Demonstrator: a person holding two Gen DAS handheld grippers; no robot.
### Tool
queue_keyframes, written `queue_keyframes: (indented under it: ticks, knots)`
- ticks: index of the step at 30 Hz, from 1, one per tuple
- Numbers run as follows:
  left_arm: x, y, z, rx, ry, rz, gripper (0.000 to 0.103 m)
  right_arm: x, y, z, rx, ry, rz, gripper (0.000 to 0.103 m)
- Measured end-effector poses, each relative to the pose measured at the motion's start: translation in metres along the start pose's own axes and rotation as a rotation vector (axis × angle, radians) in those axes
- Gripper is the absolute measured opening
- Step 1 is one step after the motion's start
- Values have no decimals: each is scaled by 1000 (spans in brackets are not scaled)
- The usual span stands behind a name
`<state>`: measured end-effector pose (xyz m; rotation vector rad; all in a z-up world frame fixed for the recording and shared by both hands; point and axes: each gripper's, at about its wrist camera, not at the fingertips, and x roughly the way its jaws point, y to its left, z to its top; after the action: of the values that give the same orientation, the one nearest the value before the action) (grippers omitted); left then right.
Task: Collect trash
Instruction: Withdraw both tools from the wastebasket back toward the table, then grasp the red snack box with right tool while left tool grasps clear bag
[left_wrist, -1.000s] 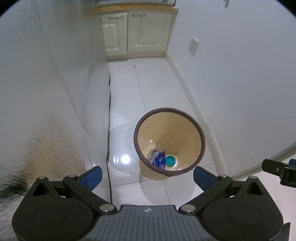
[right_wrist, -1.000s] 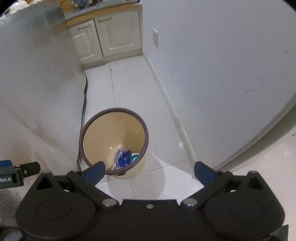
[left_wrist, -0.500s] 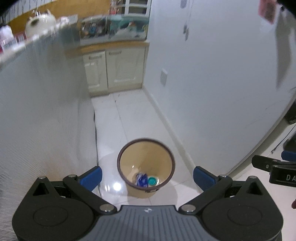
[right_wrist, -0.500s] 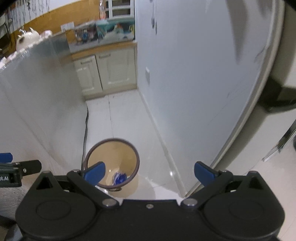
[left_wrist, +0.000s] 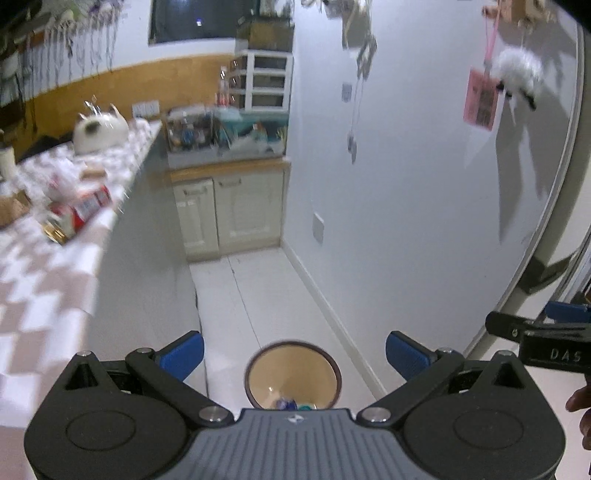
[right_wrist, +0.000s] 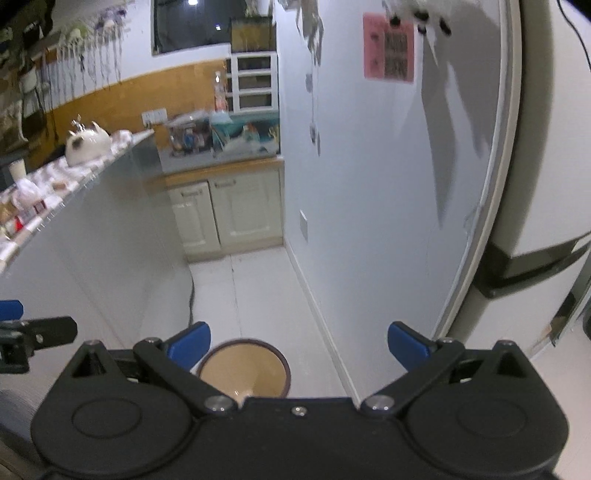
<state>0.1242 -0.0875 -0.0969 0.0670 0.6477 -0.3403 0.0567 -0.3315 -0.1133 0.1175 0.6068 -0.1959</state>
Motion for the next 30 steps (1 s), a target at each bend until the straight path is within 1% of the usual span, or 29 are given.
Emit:
queue_keyframes:
  ticks: [4, 8, 13, 18, 23, 26, 30]
  knots:
    - [-29, 10, 9, -2, -59, 9, 103, -16, 17, 8, -13, -42, 16, 103]
    - [-53, 28, 16, -18, -116, 13, 103, -29, 33, 18, -20, -87, 51, 103]
    - [-81, 59, 22, -37, -173, 56, 103, -40, 65, 30, -43, -133, 106, 103]
    - [-97, 99, 24, -86, -195, 131, 103, -41, 101, 39, -46, -151, 174, 103]
    - [-107, 141, 21, -123, -199, 222, 103, -29, 140, 45, -39, -128, 237, 103]
    - [-110, 168, 17, -146, -192, 282, 103, -19, 163, 45, -34, -109, 261, 103]
    - [-113, 203, 11, -189, -184, 340, 103, -6, 194, 46, -54, -95, 287, 103]
